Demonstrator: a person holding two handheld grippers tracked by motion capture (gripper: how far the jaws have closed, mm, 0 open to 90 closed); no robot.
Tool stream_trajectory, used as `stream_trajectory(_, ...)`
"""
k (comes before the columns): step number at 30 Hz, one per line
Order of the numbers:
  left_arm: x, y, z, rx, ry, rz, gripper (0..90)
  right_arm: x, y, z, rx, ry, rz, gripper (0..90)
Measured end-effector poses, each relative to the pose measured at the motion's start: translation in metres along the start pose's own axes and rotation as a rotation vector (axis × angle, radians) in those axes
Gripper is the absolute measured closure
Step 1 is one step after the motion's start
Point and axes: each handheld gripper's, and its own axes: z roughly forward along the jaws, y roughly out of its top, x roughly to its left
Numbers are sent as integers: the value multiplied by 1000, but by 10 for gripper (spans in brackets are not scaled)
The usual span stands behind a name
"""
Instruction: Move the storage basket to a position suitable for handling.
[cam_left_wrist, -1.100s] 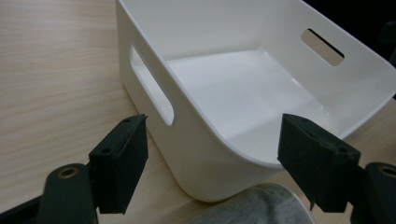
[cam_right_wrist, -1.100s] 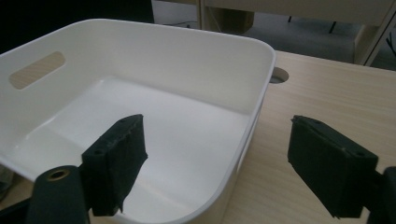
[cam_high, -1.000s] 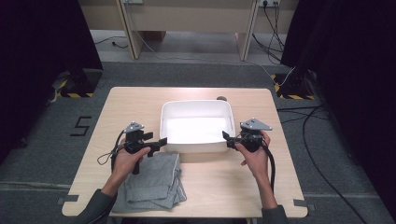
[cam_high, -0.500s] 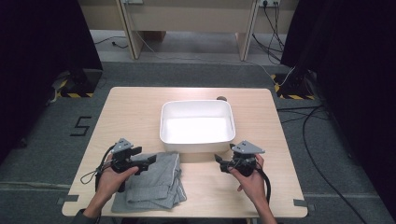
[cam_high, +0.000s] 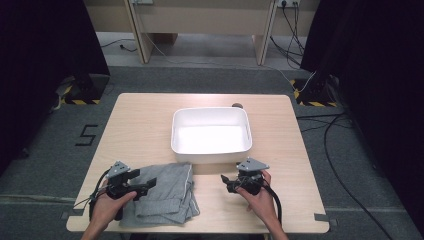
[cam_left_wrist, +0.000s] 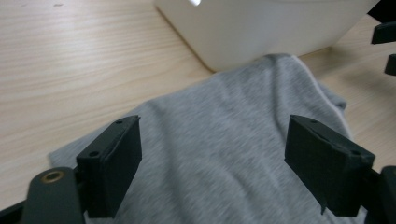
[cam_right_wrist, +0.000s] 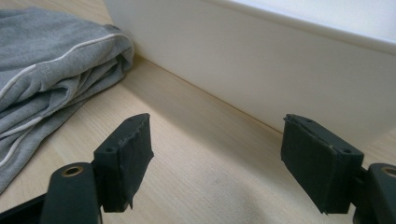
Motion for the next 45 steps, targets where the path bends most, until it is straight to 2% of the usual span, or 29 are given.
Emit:
stream_trajectory(6,10,-10,-8,0,16,-30,189,2,-1,3,7,5,-9,250)
stream_trajectory(16,8,-23,-10,19,26,-25,192,10,-1,9,20,41,-19,250)
stream_trajectory(21,6,-31,-8,51,18,-15,213,15,0,11,13,56,-30,251)
stream_trajectory(23,1,-36,-3,79,10,8,229,16,0,11,14,62,-32,251)
stream_trajectory(24,-3,-40,1,101,15,26,267,17,-1,12,19,66,-32,251)
stream_trajectory(26,-8,-41,2,101,29,41,277,19,0,12,16,75,-29,251)
stream_trajectory(29,-14,-42,3,100,25,40,323,23,0,13,16,86,-39,251)
stream_trajectory(36,-39,-42,16,107,-15,100,335,33,2,15,4,115,-45,251)
stream_trajectory(37,-39,-42,16,107,-15,100,335,34,2,14,0,119,-43,251)
stream_trajectory(44,-68,-39,34,108,-58,141,333,37,6,12,-23,123,-42,251)
stream_trajectory(45,-68,-39,34,108,-58,141,333,36,5,12,-22,119,-42,251)
